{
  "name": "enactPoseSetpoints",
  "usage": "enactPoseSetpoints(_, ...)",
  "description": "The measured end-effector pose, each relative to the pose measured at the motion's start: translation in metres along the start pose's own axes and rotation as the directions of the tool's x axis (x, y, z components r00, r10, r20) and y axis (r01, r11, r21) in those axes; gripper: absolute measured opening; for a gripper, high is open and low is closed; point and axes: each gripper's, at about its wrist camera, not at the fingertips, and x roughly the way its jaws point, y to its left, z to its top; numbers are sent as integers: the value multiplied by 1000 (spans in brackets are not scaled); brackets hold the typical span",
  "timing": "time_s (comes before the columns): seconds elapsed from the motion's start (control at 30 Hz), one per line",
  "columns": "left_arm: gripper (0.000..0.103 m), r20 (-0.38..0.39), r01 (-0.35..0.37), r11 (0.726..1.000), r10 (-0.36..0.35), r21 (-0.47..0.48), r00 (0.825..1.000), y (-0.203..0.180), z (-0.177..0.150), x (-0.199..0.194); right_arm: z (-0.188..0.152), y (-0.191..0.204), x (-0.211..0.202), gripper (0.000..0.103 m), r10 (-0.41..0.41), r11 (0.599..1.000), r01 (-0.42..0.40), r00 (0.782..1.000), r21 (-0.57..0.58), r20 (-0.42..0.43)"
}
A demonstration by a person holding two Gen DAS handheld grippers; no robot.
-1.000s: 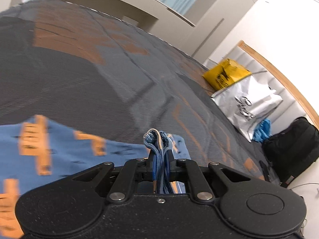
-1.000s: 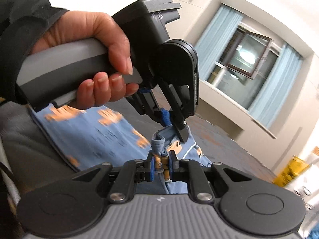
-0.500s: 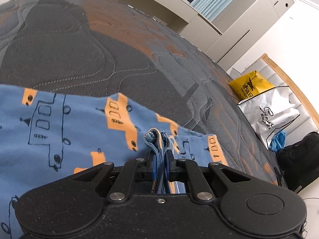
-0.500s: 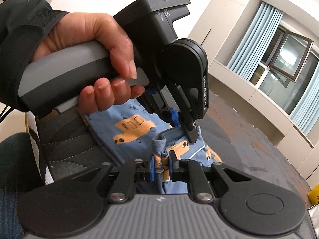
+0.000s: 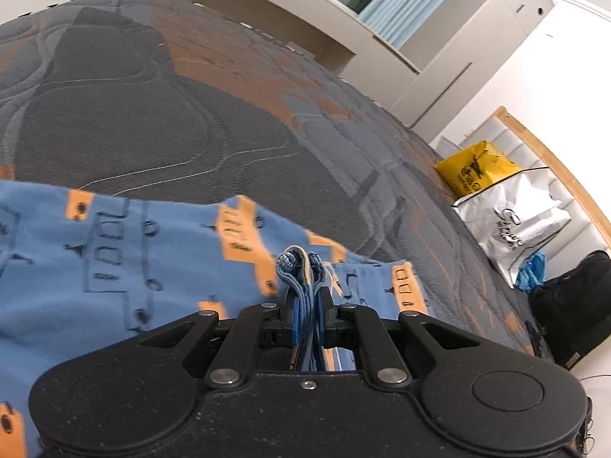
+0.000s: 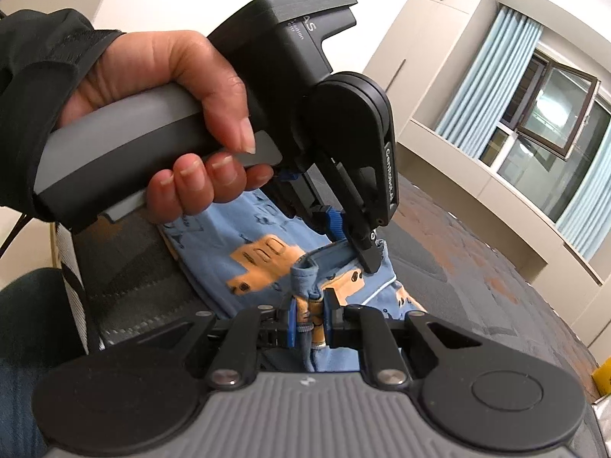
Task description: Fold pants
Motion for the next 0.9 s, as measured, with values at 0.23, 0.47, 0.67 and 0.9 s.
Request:
enactPoseSetpoints(0.23,28,-1,-8,999,8,-36,1000,20,-8,4,-4,9,15,31,39,999,-39,999,-6,-28)
enactPoseSetpoints(0.47,75,154,-101,994,93,45,984,6,-11,-33,-14,-16,-18,84,29,997,-32,998,65,55)
enactPoseSetpoints(0.67,79,134,-71,993,58,97,989,-7,-18,-41,-23,-39,-29,92,-35,983,22,997,184,69)
enactPoseSetpoints(0.9,55,28,-11,997,9,80,1000,-5,-24,-22,-17,-25,-11,54,46,981,-55,998,186,52)
